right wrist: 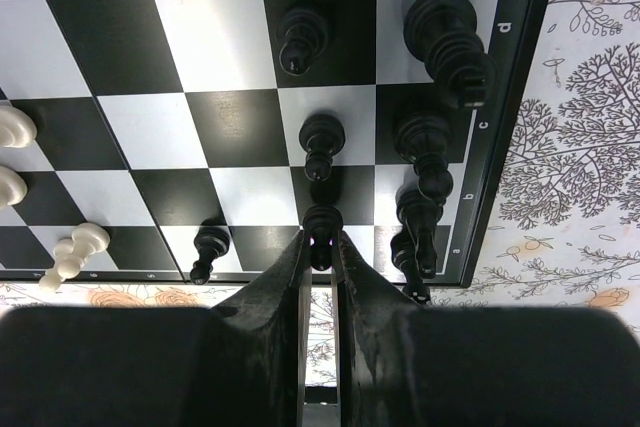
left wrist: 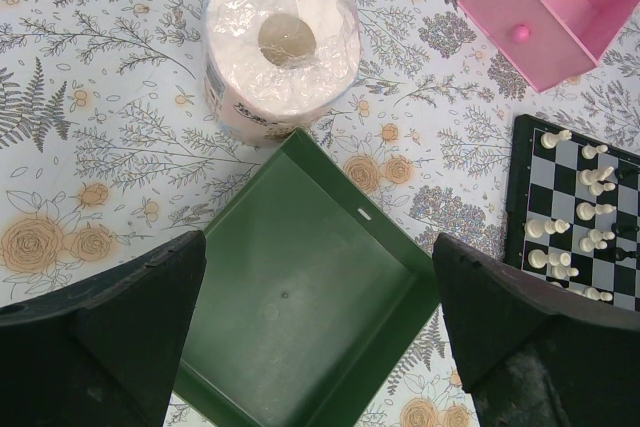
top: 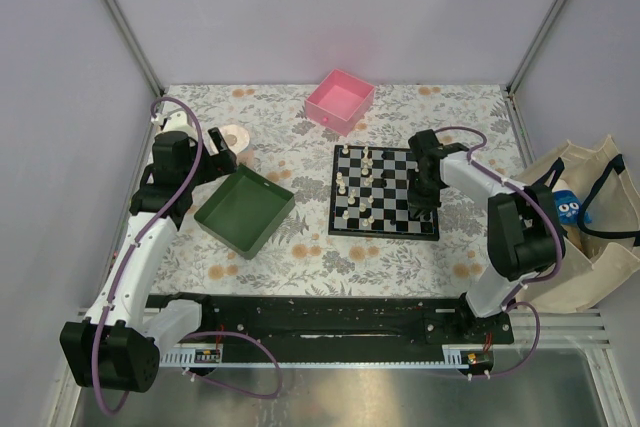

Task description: Set up the chess pieces on the board

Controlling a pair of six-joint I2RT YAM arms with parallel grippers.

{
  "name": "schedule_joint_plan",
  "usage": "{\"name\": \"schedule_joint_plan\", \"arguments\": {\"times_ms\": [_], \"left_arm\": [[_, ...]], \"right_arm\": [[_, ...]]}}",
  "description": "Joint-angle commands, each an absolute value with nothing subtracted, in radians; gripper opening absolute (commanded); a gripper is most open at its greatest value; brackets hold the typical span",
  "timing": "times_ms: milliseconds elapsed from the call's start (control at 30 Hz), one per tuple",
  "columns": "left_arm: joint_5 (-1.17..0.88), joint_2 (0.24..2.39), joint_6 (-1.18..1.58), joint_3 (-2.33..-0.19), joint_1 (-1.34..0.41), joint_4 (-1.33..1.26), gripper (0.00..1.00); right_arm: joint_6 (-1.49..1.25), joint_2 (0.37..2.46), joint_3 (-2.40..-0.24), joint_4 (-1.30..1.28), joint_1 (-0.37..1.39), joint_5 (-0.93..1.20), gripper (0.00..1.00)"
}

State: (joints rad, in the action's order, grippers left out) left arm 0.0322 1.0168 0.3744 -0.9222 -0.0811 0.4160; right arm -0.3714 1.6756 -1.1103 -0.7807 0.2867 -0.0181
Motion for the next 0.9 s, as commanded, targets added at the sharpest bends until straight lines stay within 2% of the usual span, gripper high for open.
{"name": "schedule_joint_plan", "arguments": {"times_ms": [0, 300, 533, 867], "left_arm": [[0.017, 1.02, 0.383, -0.93, -0.077, 0.37, 0.99], [0.012, 1.028, 0.385, -0.931, -0.077, 0.37, 0.99], [0.009, 1.031, 0.387, -0.931, -0.077, 0.368, 0.99], [0.009, 1.028, 0.387, -0.933, -0.077, 0.365, 0.99]], "right_arm": [[-0.368, 1.687, -1.106, -0.761, 0.279, -0.046, 0.15], [-0.364, 1.701, -1.106, -0.753, 0.278, -0.058, 0.21], [-0.362, 1.689, -1.108, -0.753, 0.279, -0.035, 0.36], [-0.371, 1.579, -1.115, -0.79, 0.282, -0.002, 0.44]]}}
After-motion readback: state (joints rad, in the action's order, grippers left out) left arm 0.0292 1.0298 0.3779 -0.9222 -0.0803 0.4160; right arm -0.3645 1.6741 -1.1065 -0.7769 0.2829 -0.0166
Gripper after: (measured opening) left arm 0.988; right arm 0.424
